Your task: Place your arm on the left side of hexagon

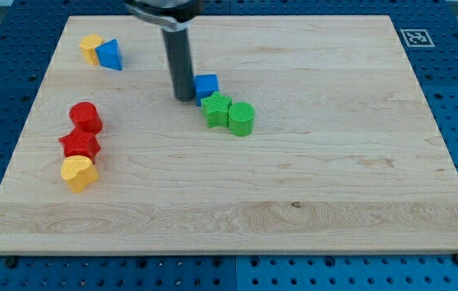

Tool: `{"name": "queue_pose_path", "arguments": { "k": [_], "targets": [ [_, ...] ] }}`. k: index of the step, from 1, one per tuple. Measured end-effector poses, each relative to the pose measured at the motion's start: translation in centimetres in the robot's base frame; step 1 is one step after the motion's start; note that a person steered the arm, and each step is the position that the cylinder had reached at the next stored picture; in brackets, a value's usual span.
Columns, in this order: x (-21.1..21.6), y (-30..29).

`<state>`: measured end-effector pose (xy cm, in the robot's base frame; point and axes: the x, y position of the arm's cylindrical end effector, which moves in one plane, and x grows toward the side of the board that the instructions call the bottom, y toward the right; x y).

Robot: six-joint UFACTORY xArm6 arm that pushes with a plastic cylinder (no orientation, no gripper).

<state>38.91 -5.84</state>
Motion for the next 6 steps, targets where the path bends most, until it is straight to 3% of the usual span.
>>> {"name": "queue_pose_path", "arguments": {
  "k": [1, 2, 4, 6],
  "targets": [
    [0.0, 0.0],
    [-1.3, -3.6],
    [-5.6, -16.5],
    [-5.0, -20.6]
  ]
}}
